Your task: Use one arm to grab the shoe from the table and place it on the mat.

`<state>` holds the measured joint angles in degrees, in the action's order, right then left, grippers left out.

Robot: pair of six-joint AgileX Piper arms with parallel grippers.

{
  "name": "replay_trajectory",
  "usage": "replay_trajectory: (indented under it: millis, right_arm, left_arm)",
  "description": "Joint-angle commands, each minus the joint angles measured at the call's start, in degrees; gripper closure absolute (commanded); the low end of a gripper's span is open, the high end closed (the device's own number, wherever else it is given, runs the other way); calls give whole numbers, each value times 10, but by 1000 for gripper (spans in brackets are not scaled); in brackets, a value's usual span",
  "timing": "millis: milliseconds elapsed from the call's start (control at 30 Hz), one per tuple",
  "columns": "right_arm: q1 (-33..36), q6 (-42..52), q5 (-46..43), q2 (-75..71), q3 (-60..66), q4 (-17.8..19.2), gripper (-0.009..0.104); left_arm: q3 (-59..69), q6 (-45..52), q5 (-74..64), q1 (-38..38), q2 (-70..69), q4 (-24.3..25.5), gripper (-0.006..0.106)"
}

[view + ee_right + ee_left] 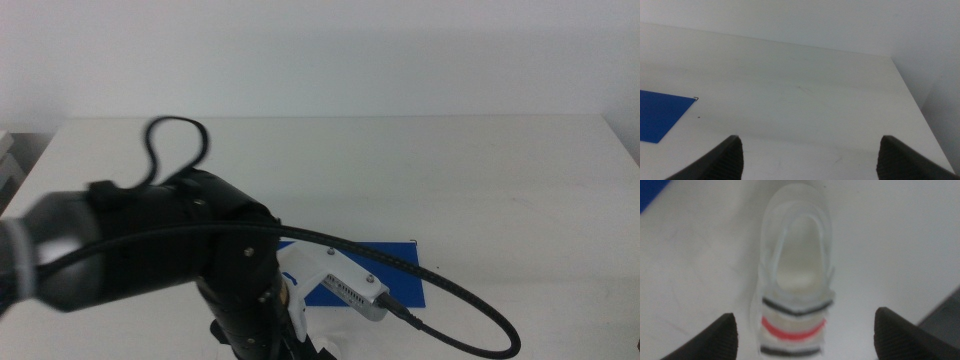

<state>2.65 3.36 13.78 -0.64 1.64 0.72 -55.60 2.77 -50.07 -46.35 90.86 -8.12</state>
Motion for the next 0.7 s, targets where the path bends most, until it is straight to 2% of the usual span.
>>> replay_trajectory:
  millis: [0,467,567,667]
  right_arm:
    - [-1,6,-42,2,3,6,17]
    - [-1,6,-42,2,3,6,17]
    - [-1,6,-42,2,3,6,17]
    - [-1,6,-42,2,3,6,17]
  left_arm:
    - [-19,3,25,-4,-2,3,7]
    - [-19,14,80,-4,68,1,7]
    - [-19,14,79,-4,72,-3,12]
    - [-19,14,77,-4,72,-6,22]
